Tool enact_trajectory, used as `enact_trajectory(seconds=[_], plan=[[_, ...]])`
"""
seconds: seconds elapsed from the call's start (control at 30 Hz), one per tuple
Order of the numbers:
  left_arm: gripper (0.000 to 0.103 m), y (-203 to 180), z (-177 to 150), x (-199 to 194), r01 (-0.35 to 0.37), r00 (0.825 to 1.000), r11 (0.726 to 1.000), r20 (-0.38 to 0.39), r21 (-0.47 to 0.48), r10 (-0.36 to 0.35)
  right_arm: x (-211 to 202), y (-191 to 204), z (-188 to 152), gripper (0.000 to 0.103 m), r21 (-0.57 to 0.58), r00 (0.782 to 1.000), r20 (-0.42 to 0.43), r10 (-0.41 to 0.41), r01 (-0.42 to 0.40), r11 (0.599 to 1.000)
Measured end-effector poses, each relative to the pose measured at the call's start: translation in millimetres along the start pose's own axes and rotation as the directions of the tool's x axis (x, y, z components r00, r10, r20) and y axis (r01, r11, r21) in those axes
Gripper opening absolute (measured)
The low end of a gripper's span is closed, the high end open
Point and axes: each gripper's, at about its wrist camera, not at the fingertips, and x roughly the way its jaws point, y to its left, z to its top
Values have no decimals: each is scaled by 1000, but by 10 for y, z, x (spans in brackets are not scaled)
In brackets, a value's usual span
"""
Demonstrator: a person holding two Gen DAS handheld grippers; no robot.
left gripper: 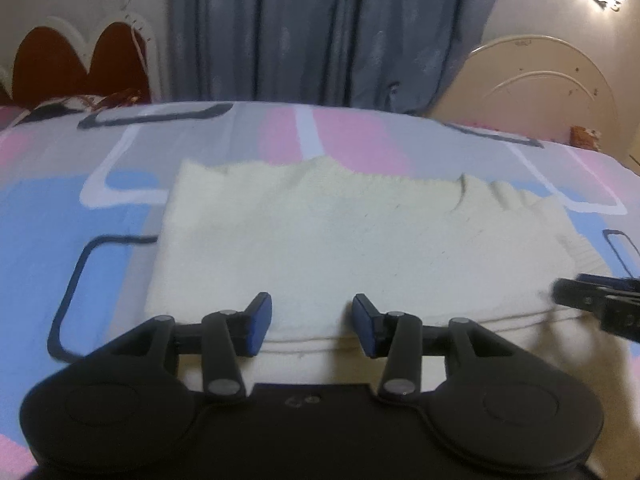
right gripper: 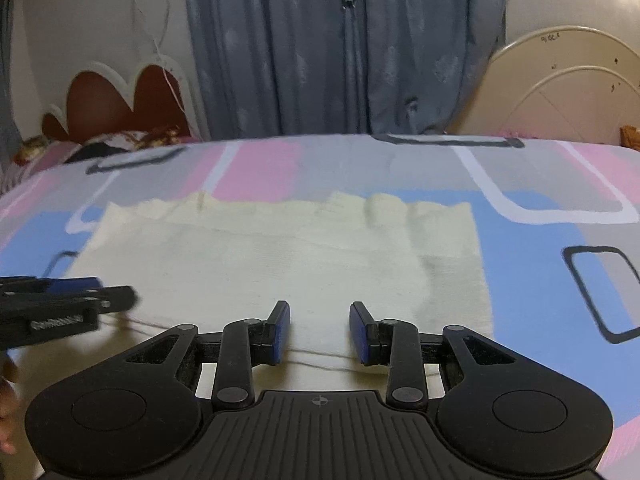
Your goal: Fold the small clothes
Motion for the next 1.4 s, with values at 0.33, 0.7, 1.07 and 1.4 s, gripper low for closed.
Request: enact_trajectory(seconds=[0.33, 0.7, 1.07, 1.4], plan=[[44, -104, 10, -128, -1, 1000, 1000, 7, -20, 1, -125, -342, -149, 33, 33, 1000, -13, -14, 14, 999], [50, -396, -351, -267, 19, 999, 999, -36, 50, -18, -306, 327, -368, 33, -104, 979, -42, 201, -204, 973], [57, 141, -646, -651, -75, 996, 997, -51, 18, 76, -490, -75, -697, 33, -98, 996, -66, 53, -59, 993], [59, -105, -1061, -980, 69, 997, 995, -43, 72, -66, -858, 635, -1037, 33, -112, 986, -98, 138, -149, 983]])
